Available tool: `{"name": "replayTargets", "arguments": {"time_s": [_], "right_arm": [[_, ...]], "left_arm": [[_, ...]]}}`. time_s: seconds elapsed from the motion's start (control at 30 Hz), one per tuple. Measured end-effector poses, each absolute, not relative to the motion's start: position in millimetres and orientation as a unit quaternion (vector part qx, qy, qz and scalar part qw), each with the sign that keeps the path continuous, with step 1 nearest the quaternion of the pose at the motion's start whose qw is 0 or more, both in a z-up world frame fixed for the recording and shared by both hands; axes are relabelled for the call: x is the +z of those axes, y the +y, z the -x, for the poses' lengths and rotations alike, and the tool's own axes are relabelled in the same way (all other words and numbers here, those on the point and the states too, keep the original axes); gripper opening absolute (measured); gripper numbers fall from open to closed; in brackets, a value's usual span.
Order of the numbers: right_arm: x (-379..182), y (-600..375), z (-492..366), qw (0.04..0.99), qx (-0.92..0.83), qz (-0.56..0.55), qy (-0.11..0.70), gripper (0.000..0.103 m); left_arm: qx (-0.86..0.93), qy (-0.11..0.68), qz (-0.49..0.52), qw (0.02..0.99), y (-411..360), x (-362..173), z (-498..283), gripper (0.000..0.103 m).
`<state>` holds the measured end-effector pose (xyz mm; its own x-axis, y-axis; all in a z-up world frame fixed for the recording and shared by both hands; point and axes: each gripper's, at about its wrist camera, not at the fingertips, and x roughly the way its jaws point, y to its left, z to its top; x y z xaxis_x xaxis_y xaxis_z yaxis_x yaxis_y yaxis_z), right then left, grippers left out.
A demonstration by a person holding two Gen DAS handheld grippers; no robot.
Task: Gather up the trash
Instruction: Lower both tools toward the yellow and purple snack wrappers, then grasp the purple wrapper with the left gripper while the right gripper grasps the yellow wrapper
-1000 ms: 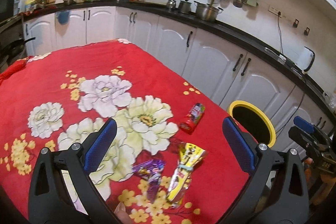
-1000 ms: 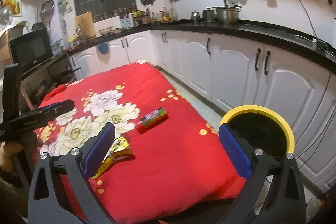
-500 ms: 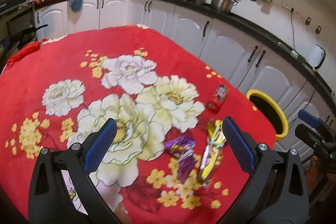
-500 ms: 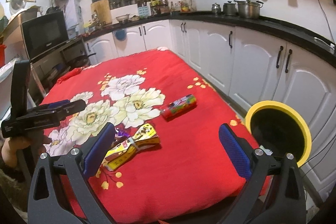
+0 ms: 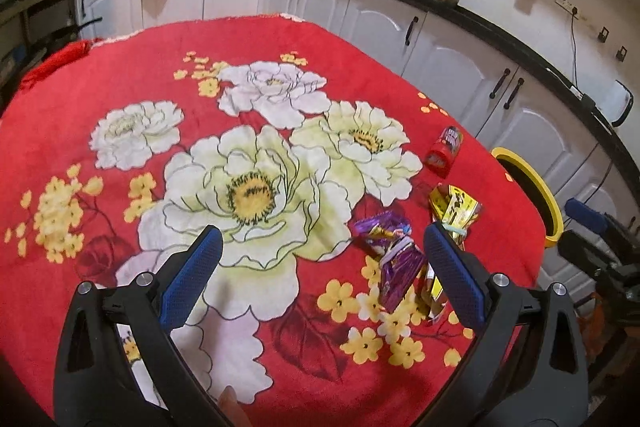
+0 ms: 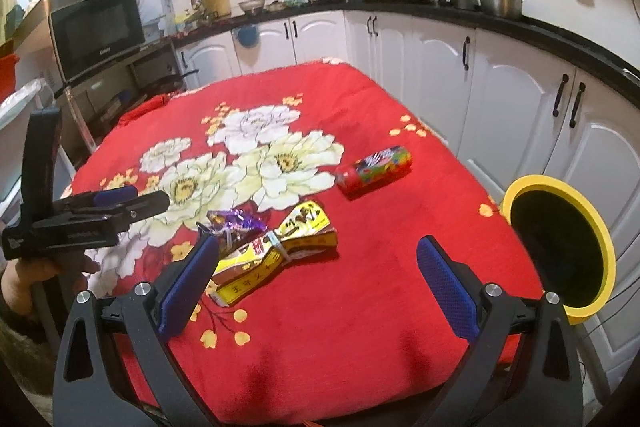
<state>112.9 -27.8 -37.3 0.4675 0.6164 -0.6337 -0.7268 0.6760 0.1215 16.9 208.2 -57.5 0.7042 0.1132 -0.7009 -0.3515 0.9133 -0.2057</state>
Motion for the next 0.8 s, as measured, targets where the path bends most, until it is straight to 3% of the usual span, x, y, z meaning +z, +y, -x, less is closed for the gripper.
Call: {"name": "replayTargets", "arguments": {"time_s": [0.37,0.73,0.8], "right_arm": [[-61,-13,-131,0.843,0.388,0.080,0.363,0.096],[-76,-11,-150,0.834,0.384,0.068,0.391,0.096],[-77,-10,-153,0.829,0.387,0.063,0.398,0.095]], "left_arm": [[0.075,0.380,0.195,0.901,203,-71,-22,0.090],[0.011,0.412,0.226,0.883,192,-88,-36,0.055],[0.004,0.415,0.226,0.881,190,-90,-39,0.053]]}}
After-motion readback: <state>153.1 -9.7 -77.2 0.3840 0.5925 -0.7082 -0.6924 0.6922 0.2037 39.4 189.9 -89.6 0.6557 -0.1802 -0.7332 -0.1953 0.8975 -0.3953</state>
